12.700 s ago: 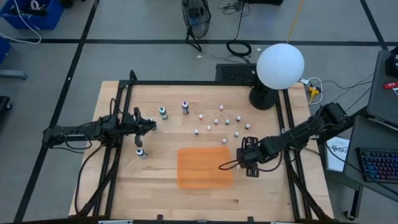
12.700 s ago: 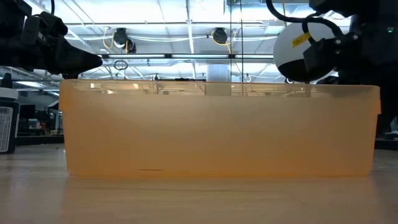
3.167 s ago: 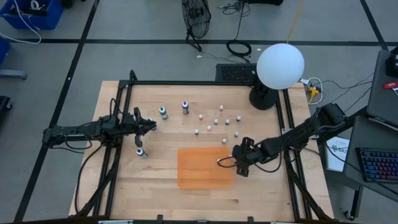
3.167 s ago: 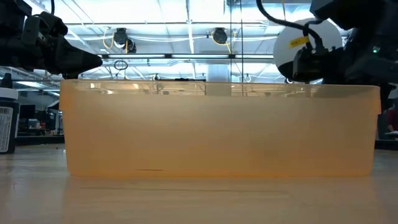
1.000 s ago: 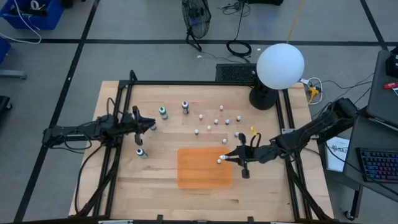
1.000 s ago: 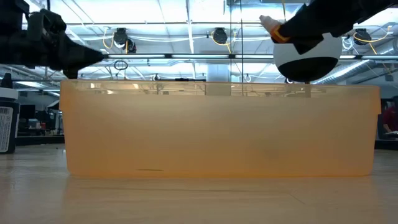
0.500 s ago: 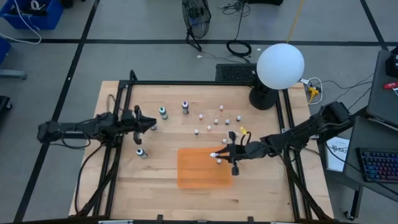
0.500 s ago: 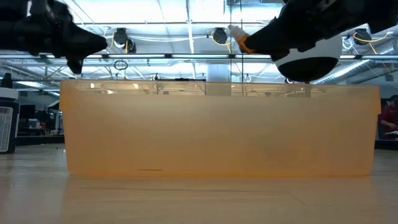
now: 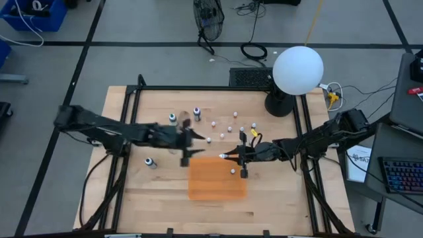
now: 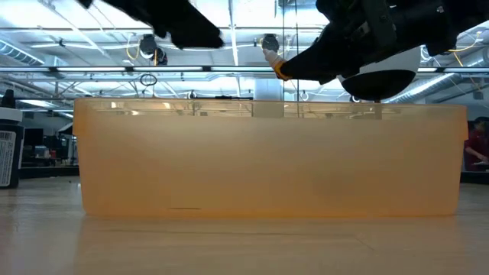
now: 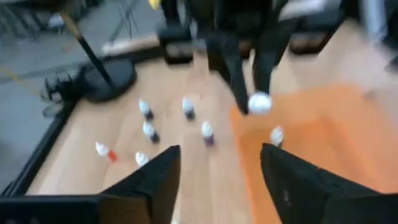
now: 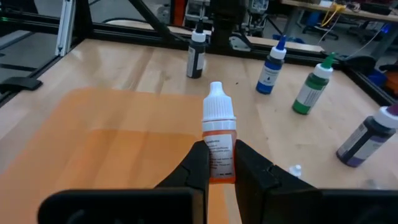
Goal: Pick & Place food coloring
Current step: Put the small orange food coloring bottle into the orange bin
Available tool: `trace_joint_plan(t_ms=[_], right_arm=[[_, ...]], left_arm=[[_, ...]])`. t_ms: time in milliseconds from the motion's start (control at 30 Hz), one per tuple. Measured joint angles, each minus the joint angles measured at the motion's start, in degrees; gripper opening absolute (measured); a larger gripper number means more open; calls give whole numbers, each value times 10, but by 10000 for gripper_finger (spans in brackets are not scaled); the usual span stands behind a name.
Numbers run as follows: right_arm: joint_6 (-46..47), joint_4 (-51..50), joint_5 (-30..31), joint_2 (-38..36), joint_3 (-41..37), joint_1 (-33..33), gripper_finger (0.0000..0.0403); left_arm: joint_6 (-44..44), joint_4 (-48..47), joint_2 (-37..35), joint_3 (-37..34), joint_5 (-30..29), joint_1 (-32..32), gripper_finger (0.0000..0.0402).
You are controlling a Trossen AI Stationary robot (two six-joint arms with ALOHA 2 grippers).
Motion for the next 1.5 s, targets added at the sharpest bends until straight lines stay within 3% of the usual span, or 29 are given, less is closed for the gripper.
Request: trace_joint_plan(t_ms=[133,400,867,1167,1500], right_arm=[[-7,-2,0,0,0,0,34],[-17,-7,-3,0,0,0,34],[-20,-4,-34,-1,0,-3,34],[-20,0,-42,0,0,-11,34],[-20,1,-43,0,0,-11,34]], left_arm=[[-5,-31,78,69,-34,-2,258],[-1,-17,155,128,-9,-9,266],[7,-74,158,127,35,-41,267],[14,18,156,128,46,-42,266],[10,40,191,127,48,-28,266]])
